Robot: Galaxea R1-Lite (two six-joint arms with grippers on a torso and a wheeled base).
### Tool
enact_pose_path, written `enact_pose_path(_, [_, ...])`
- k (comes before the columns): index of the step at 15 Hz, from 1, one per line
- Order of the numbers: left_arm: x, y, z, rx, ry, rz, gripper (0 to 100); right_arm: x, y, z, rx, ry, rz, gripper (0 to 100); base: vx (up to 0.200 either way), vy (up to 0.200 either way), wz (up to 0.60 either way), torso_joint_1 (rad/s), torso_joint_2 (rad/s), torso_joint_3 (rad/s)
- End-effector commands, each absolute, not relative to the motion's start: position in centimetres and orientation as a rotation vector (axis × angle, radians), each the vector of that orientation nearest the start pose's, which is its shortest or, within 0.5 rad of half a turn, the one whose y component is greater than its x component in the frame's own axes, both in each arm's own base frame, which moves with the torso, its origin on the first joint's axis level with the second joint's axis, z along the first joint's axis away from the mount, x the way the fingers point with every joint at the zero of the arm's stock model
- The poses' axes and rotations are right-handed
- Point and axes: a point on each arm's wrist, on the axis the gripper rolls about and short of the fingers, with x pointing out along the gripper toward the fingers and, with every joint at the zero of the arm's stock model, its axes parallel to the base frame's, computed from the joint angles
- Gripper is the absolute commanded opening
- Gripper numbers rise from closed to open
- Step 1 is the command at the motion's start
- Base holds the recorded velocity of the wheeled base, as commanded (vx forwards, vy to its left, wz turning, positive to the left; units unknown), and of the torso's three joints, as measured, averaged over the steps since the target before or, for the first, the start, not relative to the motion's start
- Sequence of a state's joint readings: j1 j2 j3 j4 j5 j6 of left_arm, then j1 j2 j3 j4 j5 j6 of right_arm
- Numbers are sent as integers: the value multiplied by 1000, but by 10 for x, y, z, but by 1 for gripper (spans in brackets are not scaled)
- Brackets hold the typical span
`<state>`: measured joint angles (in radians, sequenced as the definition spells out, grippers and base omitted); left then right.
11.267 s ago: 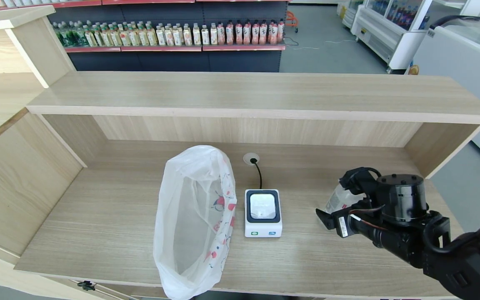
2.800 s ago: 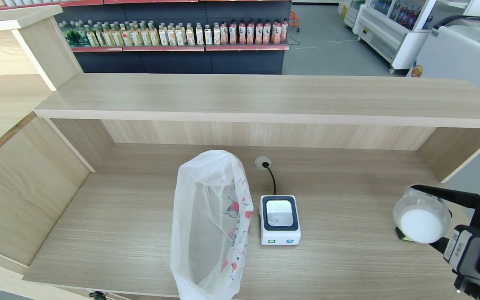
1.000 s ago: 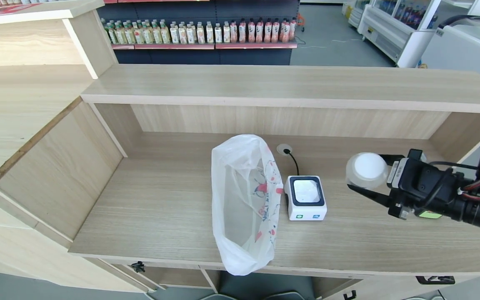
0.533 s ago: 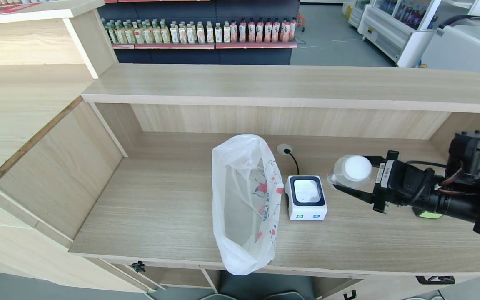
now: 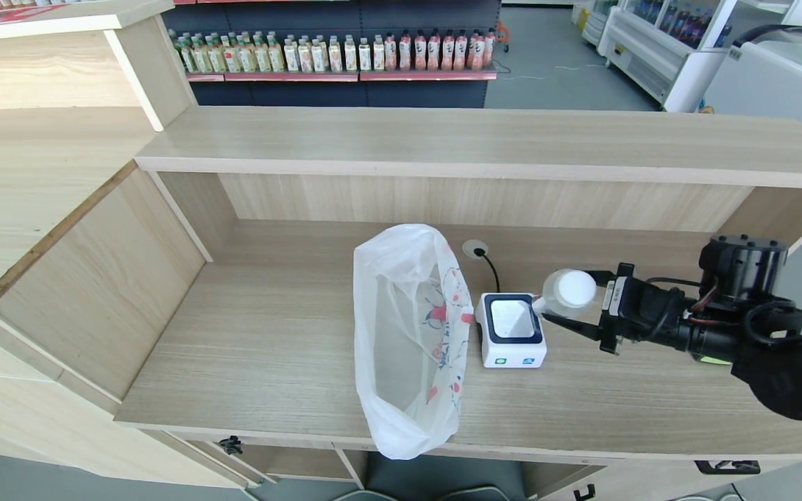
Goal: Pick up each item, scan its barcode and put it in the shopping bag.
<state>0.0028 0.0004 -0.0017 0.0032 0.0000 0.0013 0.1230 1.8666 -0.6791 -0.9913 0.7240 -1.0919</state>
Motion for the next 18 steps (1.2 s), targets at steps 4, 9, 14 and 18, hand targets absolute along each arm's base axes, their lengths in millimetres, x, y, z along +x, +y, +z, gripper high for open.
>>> enact_pose_path(4, [-23, 0, 76, 2, 2, 2, 100, 335, 63, 132, -909, -284, 869, 0, 0, 0, 0, 0, 0, 0])
enact_pose_path(9, [-23, 0, 76, 2, 2, 2, 100, 357, 76, 127, -911, -319, 890, 0, 0, 0, 0, 0, 0, 0])
enact_pose_path(14, [-23, 0, 76, 2, 2, 2, 100, 362, 90, 119, -907, -325, 925, 0, 0, 0, 0, 0, 0, 0])
enact_pose_path(18, [-23, 0, 76, 2, 2, 2, 100, 361, 90, 118, -907, -324, 929, 0, 0, 0, 0, 0, 0, 0])
